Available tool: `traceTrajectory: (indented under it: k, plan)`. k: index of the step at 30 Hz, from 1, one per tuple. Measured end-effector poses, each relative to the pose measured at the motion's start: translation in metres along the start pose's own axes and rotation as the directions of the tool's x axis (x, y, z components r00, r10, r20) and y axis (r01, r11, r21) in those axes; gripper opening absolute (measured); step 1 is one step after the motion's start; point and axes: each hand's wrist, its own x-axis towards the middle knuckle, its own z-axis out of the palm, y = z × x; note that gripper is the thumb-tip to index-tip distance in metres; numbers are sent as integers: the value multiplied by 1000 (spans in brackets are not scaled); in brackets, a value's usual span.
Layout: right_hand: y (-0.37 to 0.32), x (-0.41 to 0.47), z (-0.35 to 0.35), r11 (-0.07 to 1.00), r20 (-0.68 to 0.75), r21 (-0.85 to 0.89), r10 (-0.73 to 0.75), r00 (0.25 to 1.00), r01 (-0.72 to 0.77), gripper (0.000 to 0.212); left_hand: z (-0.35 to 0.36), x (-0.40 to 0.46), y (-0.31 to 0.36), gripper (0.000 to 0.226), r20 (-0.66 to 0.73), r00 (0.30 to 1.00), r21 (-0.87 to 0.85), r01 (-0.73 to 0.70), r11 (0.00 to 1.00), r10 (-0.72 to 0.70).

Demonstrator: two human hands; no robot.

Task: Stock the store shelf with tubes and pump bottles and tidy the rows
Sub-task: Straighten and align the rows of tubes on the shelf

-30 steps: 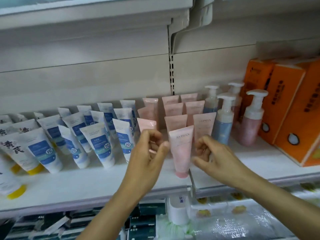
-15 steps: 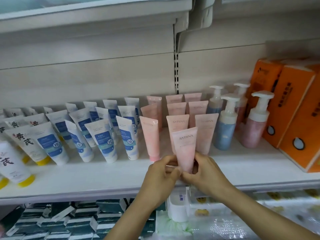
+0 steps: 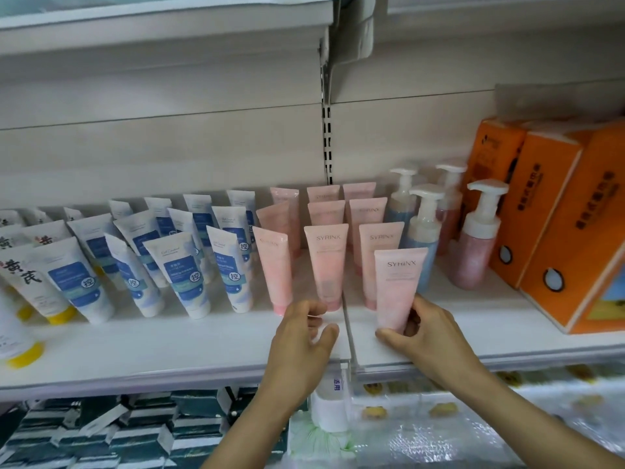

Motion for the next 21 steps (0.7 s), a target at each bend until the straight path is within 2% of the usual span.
traceTrajectory:
  k: [3, 7, 13, 21]
  plan:
    - [1, 1, 0, 1000, -9, -1, -3, 1000, 3, 31, 1, 2, 2, 29, 18, 999, -8, 41, 999, -41]
    - [3, 3, -2, 1000, -12, 7, 2, 1000, -2, 31, 5, 5, 6, 48, 45, 997, -38, 72, 997, -70]
    - [4, 4, -3, 1000, -4, 16, -12, 1000, 12, 31, 18, 19, 5, 71, 62, 997, -33, 39, 999, -37]
    - [7, 4, -2, 999, -3, 39, -14, 1000, 14, 31, 25, 39, 8, 76, 49, 996, -94, 74, 993, -70]
